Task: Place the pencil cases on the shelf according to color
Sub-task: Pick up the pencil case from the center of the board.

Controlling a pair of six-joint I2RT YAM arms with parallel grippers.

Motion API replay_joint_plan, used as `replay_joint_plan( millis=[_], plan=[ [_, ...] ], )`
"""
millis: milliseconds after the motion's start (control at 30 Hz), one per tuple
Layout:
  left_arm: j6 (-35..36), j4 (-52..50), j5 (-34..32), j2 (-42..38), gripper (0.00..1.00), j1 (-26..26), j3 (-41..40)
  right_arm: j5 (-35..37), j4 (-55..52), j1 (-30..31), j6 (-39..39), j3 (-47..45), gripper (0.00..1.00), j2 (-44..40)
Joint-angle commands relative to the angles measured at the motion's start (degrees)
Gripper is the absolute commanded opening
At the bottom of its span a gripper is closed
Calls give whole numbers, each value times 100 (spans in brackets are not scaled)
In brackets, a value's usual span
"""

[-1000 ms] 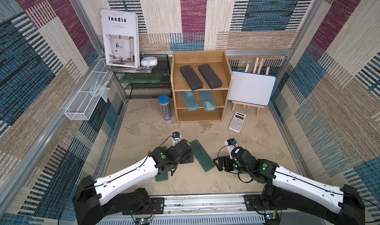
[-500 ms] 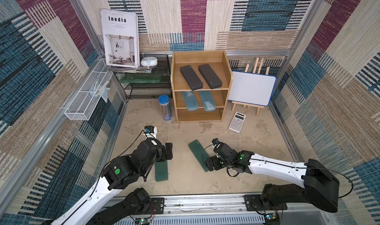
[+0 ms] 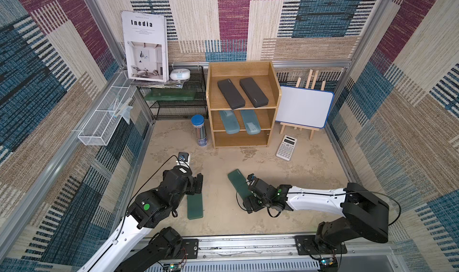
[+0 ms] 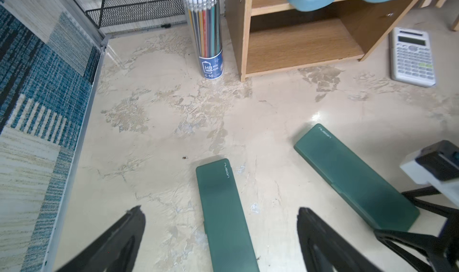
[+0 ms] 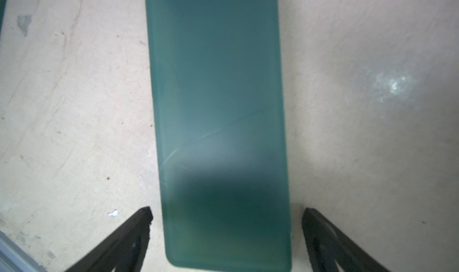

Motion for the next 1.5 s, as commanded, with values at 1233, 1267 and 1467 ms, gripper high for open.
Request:
replay_joint_plan(
  millis=[1233, 1267, 1467],
  plan=[
    [302, 314, 1733, 1176, 99, 1881, 39, 1058, -22, 468, 571, -219, 65, 144],
    [305, 303, 1728, 1168, 99, 1881, 39, 1191, -72, 466, 664, -224, 64, 16],
    [270, 236, 1565, 1074, 100, 1885, 57, 1988, -158, 365, 938, -171, 65, -631]
  ],
)
